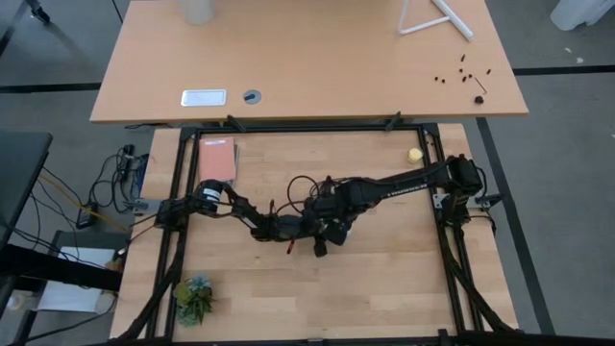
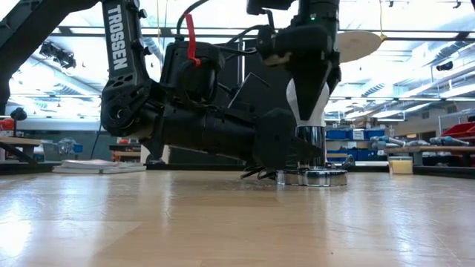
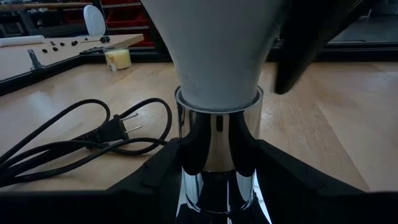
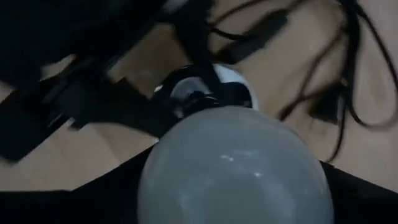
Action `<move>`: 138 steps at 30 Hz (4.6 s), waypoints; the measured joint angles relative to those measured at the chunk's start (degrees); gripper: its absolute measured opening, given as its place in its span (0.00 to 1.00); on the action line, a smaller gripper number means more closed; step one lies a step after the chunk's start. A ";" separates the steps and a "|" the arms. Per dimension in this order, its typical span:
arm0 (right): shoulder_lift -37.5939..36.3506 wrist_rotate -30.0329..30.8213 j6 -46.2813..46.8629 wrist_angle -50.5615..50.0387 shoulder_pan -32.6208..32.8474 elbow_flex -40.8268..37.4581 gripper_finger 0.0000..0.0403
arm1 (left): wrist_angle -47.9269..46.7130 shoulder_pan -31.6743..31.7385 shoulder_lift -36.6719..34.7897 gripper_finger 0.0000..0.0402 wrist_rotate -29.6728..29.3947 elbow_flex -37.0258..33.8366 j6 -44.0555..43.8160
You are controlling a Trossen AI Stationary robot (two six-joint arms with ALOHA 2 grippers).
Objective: Screw lightbulb
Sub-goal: Remove the lightbulb from the socket
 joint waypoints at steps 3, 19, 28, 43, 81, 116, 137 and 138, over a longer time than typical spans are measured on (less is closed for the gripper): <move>0.00 -1.88 -8.04 0.72 -0.36 0.00 0.66 | 0.04 0.00 0.00 0.46 -0.06 -0.02 0.07; 0.00 -2.33 -63.41 0.69 -1.90 0.00 0.67 | 0.04 0.00 0.00 0.46 -0.17 -0.02 0.13; -0.04 -1.73 -64.45 -0.51 -1.65 0.00 0.74 | -0.05 0.00 0.00 0.46 0.04 0.00 0.20; -1.14 -1.90 -40.48 -11.29 -0.89 6.39 0.94 | -0.29 0.00 -0.02 0.46 0.02 0.02 0.22; -10.54 3.87 8.32 19.06 1.60 -15.82 0.93 | 0.06 0.00 -0.02 0.46 -0.02 0.00 -0.13; -9.31 -1.50 13.29 14.51 -0.60 -12.00 0.91 | 0.10 0.01 -0.02 0.46 -0.05 0.00 -0.16; -2.28 0.95 10.51 4.45 0.44 -1.30 0.71 | 0.13 0.00 0.00 0.46 -0.08 0.02 -0.09; -1.70 0.95 10.34 3.00 0.44 -0.34 0.71 | 0.13 0.00 0.00 0.46 -0.02 0.02 -0.11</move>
